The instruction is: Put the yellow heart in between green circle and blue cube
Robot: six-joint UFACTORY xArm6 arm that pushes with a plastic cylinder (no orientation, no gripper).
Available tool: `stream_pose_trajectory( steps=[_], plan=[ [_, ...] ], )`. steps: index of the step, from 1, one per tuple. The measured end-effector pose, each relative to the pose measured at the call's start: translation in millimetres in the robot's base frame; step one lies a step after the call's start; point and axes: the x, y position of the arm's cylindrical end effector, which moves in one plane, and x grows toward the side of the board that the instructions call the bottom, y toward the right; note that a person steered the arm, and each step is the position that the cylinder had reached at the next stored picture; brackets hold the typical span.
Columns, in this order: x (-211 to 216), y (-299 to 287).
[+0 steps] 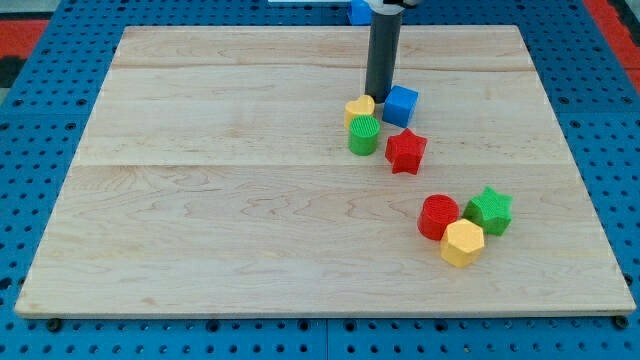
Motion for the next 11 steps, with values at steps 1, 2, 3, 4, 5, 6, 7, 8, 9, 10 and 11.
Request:
stream_pose_trajectory(
  steps=[1, 2, 3, 4, 5, 6, 7, 8, 9, 10, 11],
  plan=[
    [6.2, -24.6],
    [8.9, -59.7],
    [4.2, -101.1],
    [30.7, -103.3],
    [54.1, -54.9],
    [10.8, -51.6],
    [-19.5, -54.9],
    [-19.5, -35.8],
    [18.7, -46.4],
    [44.8, -21.4],
    [65.3, -19.7]
  ],
)
